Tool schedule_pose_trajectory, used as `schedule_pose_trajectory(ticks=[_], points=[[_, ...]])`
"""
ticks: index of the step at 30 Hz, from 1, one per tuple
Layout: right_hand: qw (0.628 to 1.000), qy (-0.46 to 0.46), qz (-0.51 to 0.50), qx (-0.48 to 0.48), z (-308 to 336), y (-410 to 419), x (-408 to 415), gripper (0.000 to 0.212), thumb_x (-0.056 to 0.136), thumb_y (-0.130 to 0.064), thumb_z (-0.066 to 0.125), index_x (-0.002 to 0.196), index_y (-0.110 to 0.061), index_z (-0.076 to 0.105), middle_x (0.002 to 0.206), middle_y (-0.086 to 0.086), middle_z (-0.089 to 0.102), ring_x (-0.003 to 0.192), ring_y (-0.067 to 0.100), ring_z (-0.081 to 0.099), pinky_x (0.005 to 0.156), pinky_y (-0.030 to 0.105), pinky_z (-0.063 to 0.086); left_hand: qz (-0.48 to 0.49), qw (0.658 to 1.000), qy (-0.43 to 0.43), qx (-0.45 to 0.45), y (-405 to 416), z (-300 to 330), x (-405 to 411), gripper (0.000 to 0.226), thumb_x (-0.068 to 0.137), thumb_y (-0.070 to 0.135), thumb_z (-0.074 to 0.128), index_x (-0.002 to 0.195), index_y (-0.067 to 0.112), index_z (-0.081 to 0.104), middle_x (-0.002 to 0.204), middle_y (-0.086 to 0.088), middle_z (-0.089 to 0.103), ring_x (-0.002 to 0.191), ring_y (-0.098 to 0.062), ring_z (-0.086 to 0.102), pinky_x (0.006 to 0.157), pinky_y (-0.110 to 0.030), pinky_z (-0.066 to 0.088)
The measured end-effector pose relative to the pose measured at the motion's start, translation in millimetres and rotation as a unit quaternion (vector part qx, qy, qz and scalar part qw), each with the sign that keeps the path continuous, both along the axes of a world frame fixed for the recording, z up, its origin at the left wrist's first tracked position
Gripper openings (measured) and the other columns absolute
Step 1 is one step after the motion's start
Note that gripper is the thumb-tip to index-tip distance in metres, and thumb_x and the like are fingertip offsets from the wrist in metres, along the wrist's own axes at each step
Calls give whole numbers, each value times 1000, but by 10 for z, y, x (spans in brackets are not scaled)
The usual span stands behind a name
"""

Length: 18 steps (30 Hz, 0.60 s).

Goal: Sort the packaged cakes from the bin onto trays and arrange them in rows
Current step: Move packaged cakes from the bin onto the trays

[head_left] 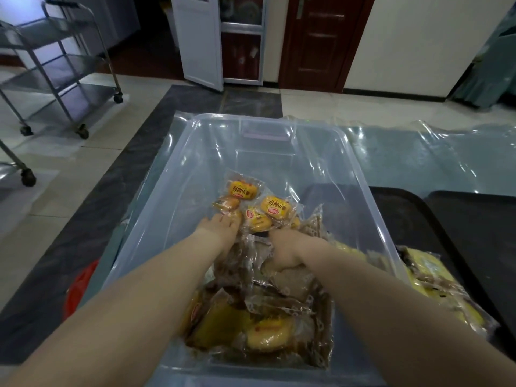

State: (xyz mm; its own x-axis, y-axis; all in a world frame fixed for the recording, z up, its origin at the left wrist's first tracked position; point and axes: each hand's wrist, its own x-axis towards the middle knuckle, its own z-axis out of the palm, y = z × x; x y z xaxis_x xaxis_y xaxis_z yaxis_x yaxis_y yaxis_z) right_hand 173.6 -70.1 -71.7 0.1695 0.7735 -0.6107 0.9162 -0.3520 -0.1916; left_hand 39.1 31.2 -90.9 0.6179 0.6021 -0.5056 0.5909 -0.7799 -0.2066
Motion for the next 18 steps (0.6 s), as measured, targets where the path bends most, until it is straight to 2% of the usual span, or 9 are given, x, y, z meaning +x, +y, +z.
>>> schedule_pose_trajectory(ticks=[2,5,7,9,11,13,15,18], points=[[997,-53,25,42,32,-3,-45,34,81,-15,66,113,-10,56,100,7,64,83,20,61,75,34,55,4,1000,4,28,15,71,0,82,78,20,69,144,11,20,147,-14,27,134,-32,24,108,-45,30],[971,-153,57,176,175,15,-107,40,79,-16,63,116,-16,50,105,4,60,97,25,56,88,42,44,32,999,-27,23,25,237,14,84,67,39,80,135,18,35,138,-9,40,128,-30,36,103,-44,33],[962,-179,58,198,294,5,-122,51,78,-24,66,124,-17,45,113,6,59,109,29,53,96,48,37,60,994,-81,34,18,402,64,60,74,28,75,124,20,44,123,-6,55,111,-27,53,88,-38,42],[982,-115,52,138,402,-74,-117,65,78,-47,69,130,-18,44,119,4,58,113,29,53,102,49,37,79,984,-131,89,32,601,95,44,79,18,68,118,19,48,110,-4,61,102,-26,59,73,-32,38],[998,5,50,39,462,-217,-105,89,71,-65,68,140,-19,36,132,3,55,121,28,51,105,47,38,100,973,-162,128,65,804,81,37,79,16,67,112,19,52,94,-1,59,92,-26,58,69,-30,34],[996,67,48,-44,447,-369,-121,118,67,-69,69,152,-22,3,150,7,38,134,30,40,112,46,32,115,966,-184,142,108,944,42,32,79,18,69,106,18,53,81,0,50,79,-24,50,65,-31,34],[993,48,69,-79,362,-489,-211,130,67,-70,69,148,-26,-23,158,12,20,139,33,32,114,47,27,116,962,-201,144,120,1014,-4,34,77,23,72,103,17,52,85,-1,50,80,-23,49,65,-32,34],[991,-22,117,-67,195,-529,-425,129,69,-72,65,144,-28,-30,160,14,-1,142,41,18,113,51,25,110,960,-219,133,96,1060,-31,43,72,32,77,102,17,50,92,-2,55,89,-26,56,66,-32,36]])
